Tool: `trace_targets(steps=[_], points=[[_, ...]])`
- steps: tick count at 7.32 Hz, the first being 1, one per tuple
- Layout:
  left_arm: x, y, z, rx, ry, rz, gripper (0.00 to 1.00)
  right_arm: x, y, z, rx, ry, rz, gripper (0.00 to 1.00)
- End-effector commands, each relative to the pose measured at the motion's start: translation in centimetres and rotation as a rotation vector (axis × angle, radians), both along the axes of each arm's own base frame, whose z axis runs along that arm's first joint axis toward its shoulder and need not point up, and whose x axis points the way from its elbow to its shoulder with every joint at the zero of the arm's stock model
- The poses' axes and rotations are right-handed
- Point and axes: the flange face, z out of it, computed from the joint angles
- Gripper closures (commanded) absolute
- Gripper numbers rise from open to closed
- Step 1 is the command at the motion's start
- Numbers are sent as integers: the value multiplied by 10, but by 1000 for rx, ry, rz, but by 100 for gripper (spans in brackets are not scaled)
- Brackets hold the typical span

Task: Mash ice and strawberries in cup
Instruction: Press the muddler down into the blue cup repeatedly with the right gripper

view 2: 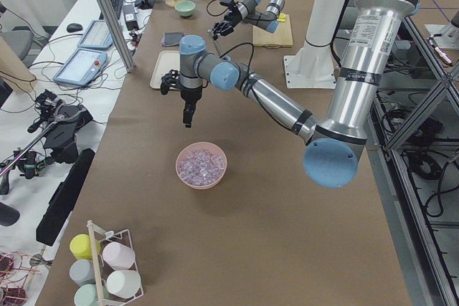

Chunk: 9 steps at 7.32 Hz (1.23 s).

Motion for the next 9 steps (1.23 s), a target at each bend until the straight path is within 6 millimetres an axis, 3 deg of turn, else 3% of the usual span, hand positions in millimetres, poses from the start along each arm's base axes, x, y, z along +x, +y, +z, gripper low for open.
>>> trace_targets(steps=[1,4,7,9], points=[[0,0,-1,2,0,-1,3,-5,2,3,-4,7,-7,100],[0,0,0,-1,0,-2,3,-5,3,0,-2,1,-8,100],[0,0,2,-5,-2,-2,3,26,-10,-30,22,-57,26,100],[0,0,2,-5,-2,-2,3,24,-8,-22,17,-44,22,100]])
